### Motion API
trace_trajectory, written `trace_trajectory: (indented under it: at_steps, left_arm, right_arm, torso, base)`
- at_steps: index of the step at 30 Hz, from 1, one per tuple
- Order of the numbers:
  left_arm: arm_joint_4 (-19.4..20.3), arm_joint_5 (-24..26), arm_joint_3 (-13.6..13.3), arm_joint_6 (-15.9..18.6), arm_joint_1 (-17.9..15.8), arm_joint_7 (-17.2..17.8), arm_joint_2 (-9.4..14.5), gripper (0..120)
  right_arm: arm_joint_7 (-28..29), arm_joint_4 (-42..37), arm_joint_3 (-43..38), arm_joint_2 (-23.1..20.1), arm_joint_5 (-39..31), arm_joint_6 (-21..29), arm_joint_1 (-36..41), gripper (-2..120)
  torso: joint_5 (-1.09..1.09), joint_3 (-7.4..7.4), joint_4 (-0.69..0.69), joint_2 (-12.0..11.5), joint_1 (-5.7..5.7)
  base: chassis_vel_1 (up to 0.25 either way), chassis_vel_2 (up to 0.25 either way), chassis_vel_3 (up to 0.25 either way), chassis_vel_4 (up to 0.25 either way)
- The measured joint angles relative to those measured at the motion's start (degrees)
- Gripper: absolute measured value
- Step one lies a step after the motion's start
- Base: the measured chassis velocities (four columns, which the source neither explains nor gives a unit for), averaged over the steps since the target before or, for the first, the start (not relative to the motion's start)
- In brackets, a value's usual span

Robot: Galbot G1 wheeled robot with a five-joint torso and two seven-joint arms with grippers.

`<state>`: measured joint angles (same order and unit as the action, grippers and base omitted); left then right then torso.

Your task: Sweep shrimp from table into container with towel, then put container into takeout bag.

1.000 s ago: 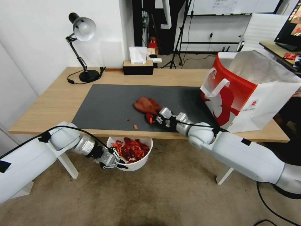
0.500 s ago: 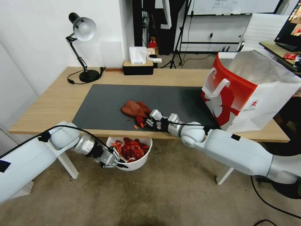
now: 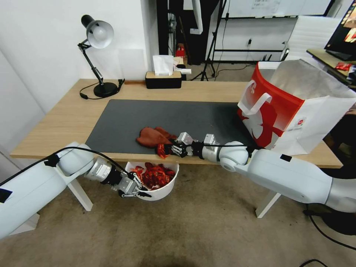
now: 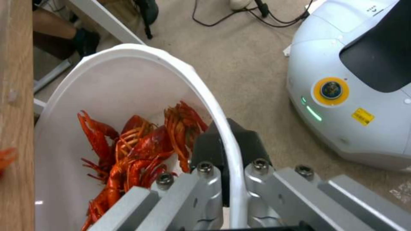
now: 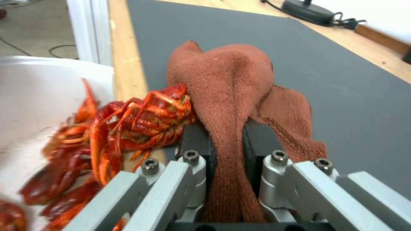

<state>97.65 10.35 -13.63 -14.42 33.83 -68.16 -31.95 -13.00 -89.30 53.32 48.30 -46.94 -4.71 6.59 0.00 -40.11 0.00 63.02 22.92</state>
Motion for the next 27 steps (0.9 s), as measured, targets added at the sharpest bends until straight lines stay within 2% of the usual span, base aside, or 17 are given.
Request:
trace_trajectory:
  at_steps: [12,27]
  left_arm:
    - [0.2,0.8,0.0,0.2,-0.8,0.0,0.2,0]
    - [0.4,0.8,-0.1,0.2,-0.3,0.1,0.2,0]
  right_arm:
    - [0.2,-8.0,3.3,-3.3,-0.2,0.3,-0.6,10]
    - [-0.1,-12.1,4.3,-5.4,-2.4,0.3,0.0,10]
  torso:
    - [0.00,0.00,0.00,0.0,-0.01]
    - [0.00,0.00,0.00,0.0,-0.01]
  base:
    - [0.000,0.000,0.000,0.000]
    - [0.000,0.000,0.000,0.000]
